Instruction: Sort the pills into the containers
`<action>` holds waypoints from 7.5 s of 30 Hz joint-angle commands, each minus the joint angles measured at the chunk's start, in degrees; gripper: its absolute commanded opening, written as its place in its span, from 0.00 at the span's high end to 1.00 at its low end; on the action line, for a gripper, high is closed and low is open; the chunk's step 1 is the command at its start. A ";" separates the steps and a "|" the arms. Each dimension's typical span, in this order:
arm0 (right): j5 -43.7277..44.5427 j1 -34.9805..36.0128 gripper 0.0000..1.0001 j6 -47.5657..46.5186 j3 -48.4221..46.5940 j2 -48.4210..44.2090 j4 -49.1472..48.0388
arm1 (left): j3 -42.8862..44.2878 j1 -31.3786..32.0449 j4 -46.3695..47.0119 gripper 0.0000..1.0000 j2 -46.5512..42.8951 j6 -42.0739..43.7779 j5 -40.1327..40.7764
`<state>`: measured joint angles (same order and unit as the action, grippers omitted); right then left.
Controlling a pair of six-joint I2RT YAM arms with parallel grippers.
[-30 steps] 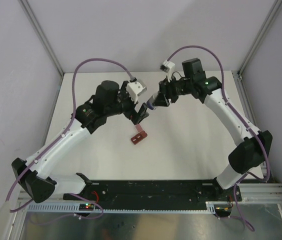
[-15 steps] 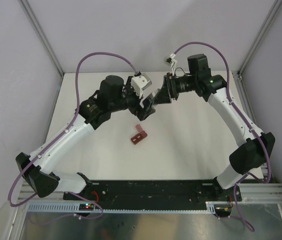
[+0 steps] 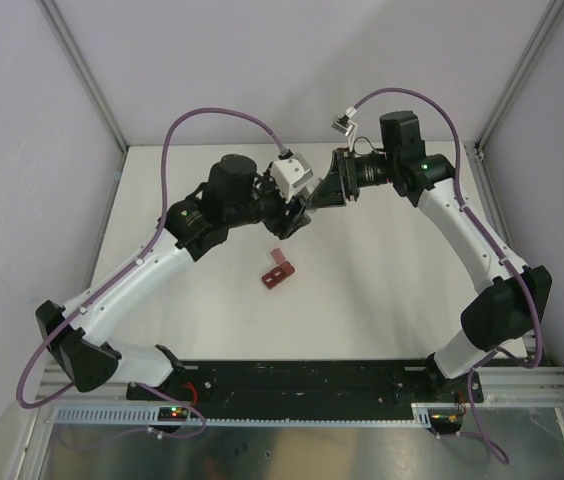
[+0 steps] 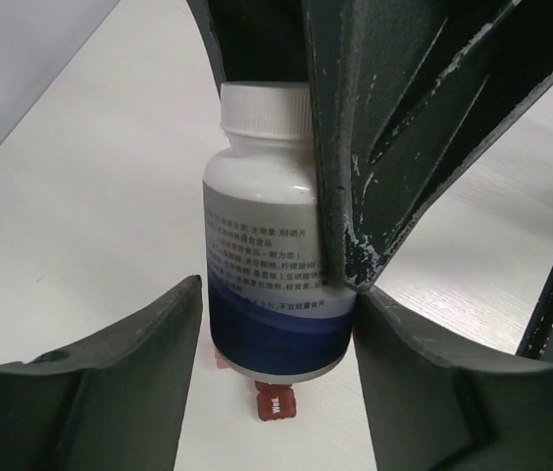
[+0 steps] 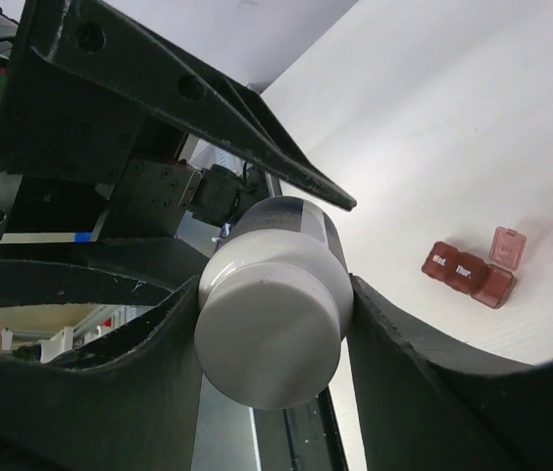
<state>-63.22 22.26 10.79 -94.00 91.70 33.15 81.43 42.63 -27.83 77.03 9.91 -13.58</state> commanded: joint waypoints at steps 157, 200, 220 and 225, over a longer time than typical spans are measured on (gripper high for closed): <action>21.13 17.89 0.40 -56.58 -12.22 -13.26 33.08 | -1.51 1.27 -9.84 1.00 -7.07 -2.15 -36.07; 6.72 4.35 0.22 -6.06 -8.34 -0.52 9.51 | 2.25 7.85 -8.04 1.00 -4.44 1.86 17.41; 4.62 4.99 0.92 -20.50 -13.01 -1.53 17.65 | -1.07 4.39 -8.24 1.00 -7.03 1.21 -1.79; 4.65 6.92 0.94 -34.05 -13.33 -4.69 22.23 | -2.33 1.02 -8.97 1.00 -8.42 1.78 -18.26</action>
<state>-57.84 27.62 -9.91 -104.64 91.48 51.22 79.48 45.17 -38.37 71.66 11.00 -14.24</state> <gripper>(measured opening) 0.468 0.537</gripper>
